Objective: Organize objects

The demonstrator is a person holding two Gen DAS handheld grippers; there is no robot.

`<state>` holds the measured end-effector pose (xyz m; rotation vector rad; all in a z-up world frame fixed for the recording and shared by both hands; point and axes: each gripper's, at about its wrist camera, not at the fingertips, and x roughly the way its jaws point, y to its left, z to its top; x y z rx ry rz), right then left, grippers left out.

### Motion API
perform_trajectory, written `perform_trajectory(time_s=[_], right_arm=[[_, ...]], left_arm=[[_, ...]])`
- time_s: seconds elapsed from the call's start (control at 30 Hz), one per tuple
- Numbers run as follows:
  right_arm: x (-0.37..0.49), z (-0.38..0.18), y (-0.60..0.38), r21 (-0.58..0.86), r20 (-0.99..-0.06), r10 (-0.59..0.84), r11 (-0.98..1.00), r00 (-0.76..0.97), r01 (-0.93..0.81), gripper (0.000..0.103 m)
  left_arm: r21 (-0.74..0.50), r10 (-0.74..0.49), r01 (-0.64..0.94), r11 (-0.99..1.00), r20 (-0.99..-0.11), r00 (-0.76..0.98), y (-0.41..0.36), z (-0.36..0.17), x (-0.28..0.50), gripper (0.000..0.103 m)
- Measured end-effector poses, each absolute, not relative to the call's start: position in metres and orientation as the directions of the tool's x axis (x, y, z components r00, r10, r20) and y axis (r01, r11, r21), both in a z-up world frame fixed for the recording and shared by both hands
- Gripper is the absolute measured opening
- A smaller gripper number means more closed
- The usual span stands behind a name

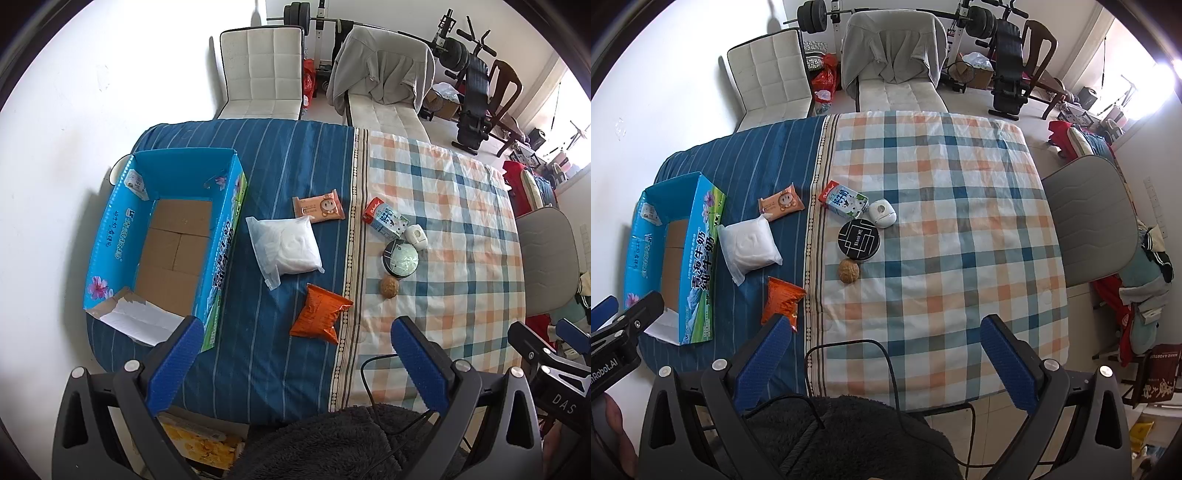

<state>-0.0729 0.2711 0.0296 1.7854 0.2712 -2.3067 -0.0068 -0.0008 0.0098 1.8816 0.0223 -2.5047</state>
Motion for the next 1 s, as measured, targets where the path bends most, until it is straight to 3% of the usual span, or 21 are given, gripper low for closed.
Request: perform_trajectory(time_s=[1.0], right_arm=[[-0.0753,0.0283,0.2734,-0.011,-0.97,-0.056,-0.962,-0.238,0.272,0.103]], left_arm=[[-0.011,0.006,0.017,-1.0,-0.961,-0.278,-0.0019,0.0088,-0.0028,0.103]])
